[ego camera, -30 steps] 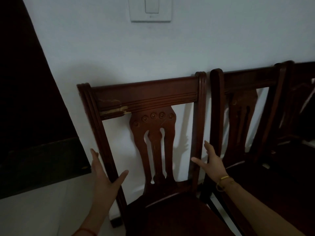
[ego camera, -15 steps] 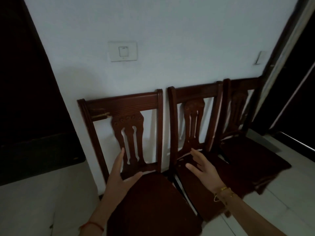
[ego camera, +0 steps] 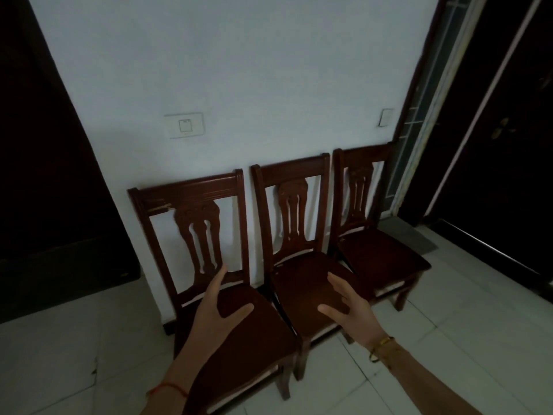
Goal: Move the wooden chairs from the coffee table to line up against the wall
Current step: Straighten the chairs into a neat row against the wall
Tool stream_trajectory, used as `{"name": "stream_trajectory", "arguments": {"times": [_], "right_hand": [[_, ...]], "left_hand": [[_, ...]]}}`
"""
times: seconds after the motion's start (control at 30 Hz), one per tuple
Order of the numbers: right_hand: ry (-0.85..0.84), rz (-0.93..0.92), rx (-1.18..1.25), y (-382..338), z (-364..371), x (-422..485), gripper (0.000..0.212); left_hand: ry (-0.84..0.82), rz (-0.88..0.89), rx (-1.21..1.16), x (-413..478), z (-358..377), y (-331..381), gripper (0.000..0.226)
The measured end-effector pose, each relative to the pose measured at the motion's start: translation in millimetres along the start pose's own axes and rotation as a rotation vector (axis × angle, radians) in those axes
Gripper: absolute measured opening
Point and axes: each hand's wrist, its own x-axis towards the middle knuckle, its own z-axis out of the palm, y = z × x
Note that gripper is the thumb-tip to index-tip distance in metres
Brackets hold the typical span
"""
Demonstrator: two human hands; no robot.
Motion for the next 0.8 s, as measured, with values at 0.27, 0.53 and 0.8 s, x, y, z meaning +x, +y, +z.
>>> {"name": "stream_trajectory", "arguments": {"times": [0.27,0.53,0.8], "right_hand": [[0.075,0.029,0.034,-15,-74,-49,0.072],[0.144,0.050,-0.019,19,-187,-8,0.075],[0.084,0.028,-0.081,95,-336,118,0.083]], "left_hand": [[-0.068,-0.029,-0.015,-22,54,51,0.086],[-0.088,0.020,-0.053,51,170,101,0.087],[0.029,0.056,-0.019,177,334,133,0.081]]}}
